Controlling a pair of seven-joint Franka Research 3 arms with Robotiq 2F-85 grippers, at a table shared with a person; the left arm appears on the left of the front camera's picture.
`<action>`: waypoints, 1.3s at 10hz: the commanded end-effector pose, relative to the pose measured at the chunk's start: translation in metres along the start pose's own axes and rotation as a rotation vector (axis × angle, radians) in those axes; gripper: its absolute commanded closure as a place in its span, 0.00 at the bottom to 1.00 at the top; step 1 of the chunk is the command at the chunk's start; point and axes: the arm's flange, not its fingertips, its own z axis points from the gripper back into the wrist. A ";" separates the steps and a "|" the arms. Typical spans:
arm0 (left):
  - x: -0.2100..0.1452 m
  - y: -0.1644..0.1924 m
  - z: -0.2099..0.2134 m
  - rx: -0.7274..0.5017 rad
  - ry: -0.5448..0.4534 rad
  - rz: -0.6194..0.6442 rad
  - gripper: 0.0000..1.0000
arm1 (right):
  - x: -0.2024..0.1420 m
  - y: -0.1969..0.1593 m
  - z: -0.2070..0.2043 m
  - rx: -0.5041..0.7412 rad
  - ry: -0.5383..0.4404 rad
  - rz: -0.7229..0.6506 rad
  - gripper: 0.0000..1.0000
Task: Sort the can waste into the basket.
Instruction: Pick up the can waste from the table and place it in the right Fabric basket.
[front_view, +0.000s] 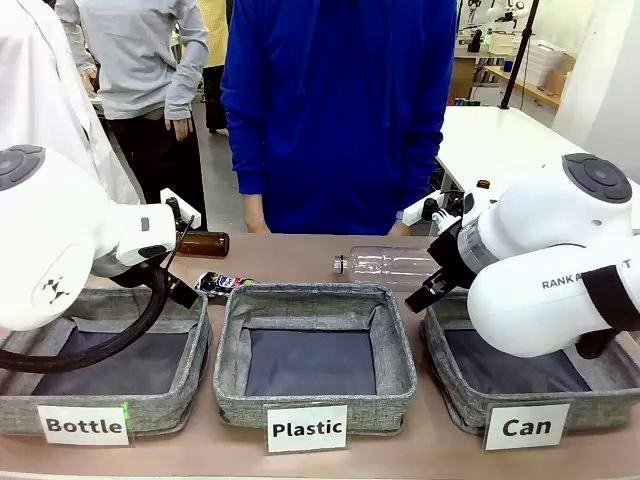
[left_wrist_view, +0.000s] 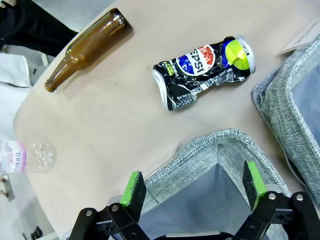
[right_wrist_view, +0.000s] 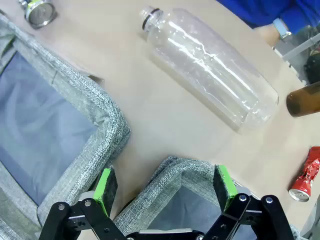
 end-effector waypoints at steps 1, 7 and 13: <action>0.000 0.000 0.000 0.000 0.000 0.000 0.00 | 0.000 0.000 0.000 0.000 0.000 0.000 0.00; 0.000 0.000 0.000 0.000 0.000 0.000 0.00 | 0.000 0.000 0.000 0.000 0.000 0.000 0.00; 0.000 0.000 0.000 0.000 0.000 0.000 0.00 | 0.000 0.000 0.000 0.000 0.000 0.000 0.00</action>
